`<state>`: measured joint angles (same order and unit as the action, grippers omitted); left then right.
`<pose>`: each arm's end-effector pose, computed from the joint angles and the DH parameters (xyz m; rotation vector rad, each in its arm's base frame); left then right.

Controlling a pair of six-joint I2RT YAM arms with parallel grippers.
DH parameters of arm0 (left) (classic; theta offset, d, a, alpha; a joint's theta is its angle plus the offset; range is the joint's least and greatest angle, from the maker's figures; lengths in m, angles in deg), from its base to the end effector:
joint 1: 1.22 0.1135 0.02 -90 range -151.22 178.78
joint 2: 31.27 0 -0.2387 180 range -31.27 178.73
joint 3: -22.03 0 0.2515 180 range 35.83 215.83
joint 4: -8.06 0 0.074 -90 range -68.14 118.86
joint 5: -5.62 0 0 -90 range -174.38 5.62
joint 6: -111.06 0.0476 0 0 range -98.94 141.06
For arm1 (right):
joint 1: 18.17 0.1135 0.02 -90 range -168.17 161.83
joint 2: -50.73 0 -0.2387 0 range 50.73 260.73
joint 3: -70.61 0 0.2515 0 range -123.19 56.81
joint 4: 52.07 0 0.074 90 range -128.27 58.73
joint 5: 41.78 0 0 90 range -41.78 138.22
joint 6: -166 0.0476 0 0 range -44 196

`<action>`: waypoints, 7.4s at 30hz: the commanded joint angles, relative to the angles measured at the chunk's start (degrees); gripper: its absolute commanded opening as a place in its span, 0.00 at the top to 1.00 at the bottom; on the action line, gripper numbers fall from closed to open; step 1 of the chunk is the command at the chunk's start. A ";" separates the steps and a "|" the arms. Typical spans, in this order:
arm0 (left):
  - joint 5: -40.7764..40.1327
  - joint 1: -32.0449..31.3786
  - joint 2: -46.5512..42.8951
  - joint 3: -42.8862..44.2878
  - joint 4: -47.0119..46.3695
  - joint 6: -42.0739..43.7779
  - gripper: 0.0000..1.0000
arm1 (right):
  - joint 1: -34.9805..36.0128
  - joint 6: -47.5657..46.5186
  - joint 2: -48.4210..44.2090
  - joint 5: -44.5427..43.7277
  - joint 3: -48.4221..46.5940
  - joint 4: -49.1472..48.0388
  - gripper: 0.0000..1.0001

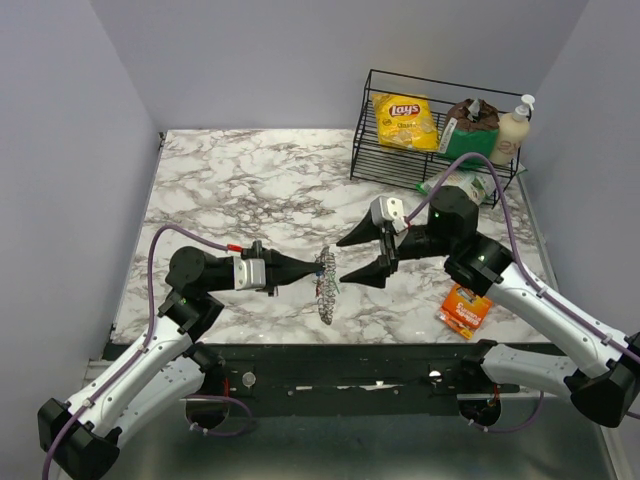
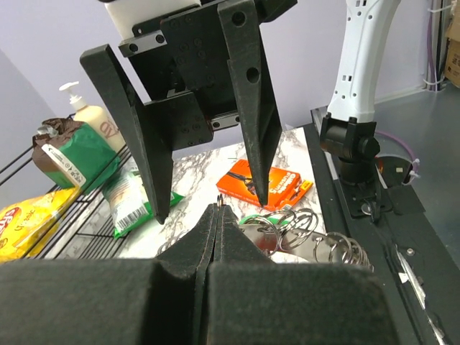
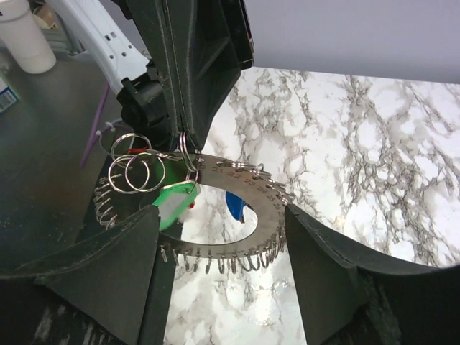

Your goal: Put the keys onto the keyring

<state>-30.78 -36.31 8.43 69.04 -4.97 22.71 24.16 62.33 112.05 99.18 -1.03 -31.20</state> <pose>0.1266 -0.1358 0.3335 1.1734 0.8417 -1.0485 0.1637 0.1991 0.3489 -1.3893 1.1823 1.1320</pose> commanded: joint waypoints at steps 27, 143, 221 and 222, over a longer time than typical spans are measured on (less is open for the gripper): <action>2.47 0.02 1.52 0.45 -9.64 -4.81 1.00 | 1.35 10.42 3.98 10.21 -0.43 -14.54 0.81; -6.58 -1.82 -1.12 3.79 5.30 6.35 1.00 | 0.65 4.71 5.74 3.53 -6.58 1.89 0.99; -46.30 -1.91 45.63 11.28 -16.31 -1.37 1.00 | -0.84 9.72 -7.97 -46.48 15.92 -8.04 0.00; -47.27 -1.82 47.20 9.96 -19.81 -2.95 1.00 | -0.84 9.89 -7.80 -46.22 16.09 -8.12 0.00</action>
<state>-70.87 -38.11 52.10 81.11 -13.17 24.40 23.68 71.03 104.44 54.66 13.74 -38.11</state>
